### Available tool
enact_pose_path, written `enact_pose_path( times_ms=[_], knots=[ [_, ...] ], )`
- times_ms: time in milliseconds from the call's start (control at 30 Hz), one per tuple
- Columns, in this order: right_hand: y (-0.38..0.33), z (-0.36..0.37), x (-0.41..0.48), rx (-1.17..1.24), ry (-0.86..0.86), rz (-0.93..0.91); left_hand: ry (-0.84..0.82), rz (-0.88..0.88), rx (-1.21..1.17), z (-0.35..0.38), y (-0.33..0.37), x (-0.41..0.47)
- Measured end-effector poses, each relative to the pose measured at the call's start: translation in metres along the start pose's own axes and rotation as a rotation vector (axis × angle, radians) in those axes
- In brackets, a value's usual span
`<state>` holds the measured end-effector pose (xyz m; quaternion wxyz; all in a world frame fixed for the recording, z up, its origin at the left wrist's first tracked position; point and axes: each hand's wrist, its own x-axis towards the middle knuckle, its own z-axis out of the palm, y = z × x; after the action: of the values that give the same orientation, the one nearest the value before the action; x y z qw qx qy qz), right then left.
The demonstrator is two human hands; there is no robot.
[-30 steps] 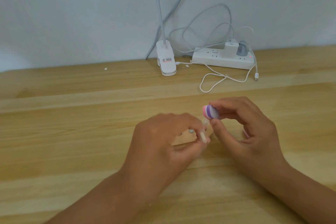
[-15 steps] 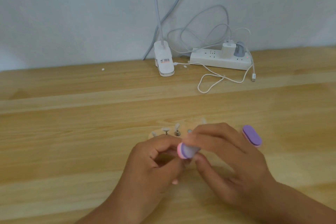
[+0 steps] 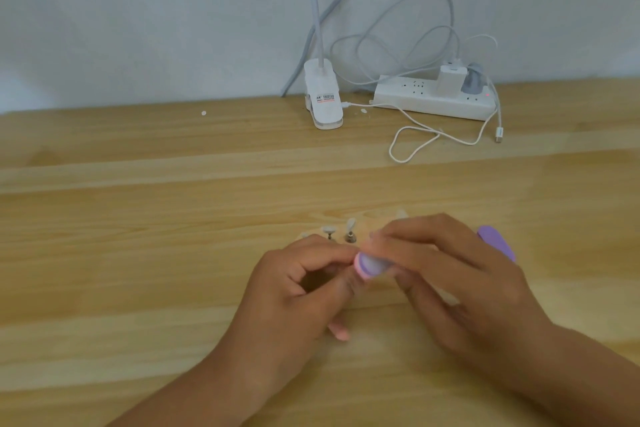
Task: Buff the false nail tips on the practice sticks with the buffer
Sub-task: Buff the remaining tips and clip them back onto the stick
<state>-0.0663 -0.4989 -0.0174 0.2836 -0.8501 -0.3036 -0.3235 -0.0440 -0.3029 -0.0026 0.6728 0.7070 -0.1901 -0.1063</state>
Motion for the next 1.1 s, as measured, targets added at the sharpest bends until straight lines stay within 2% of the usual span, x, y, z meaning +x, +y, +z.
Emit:
enact_pose_path(
  times_ms=[100, 200, 333, 467, 700, 833, 933, 1033, 1100],
  knots=[
    [-0.003, 0.002, -0.001, 0.01, -0.042, -0.086, -0.012, -0.004, -0.017, 0.0, 0.0, 0.001],
    [0.004, -0.004, 0.003, -0.02, -0.028, -0.003, 0.01, -0.01, -0.018, -0.001, -0.001, 0.001],
    [-0.003, 0.0, 0.0, -0.004, -0.044, -0.042, -0.026, 0.002, -0.019, -0.001, 0.0, 0.001],
    [0.006, -0.005, 0.004, -0.031, -0.015, 0.059, -0.019, 0.003, -0.014, 0.0, -0.002, 0.0],
    [0.004, -0.007, 0.006, 0.034, 0.051, 0.127, -0.008, 0.009, -0.034, -0.001, -0.004, 0.0],
    [-0.001, -0.004, 0.003, 0.035, -0.009, 0.027, -0.03, 0.014, -0.04, -0.001, -0.004, 0.0],
    [0.002, -0.006, 0.003, 0.053, -0.01, 0.053, -0.046, 0.025, -0.029, -0.001, -0.004, 0.0],
    [-0.004, -0.002, 0.001, 0.068, -0.023, -0.04, -0.063, 0.027, -0.039, -0.002, -0.003, -0.001],
    [-0.002, -0.002, 0.002, 0.031, -0.026, -0.031, -0.049, 0.017, -0.024, -0.001, -0.002, -0.001]
  ],
)
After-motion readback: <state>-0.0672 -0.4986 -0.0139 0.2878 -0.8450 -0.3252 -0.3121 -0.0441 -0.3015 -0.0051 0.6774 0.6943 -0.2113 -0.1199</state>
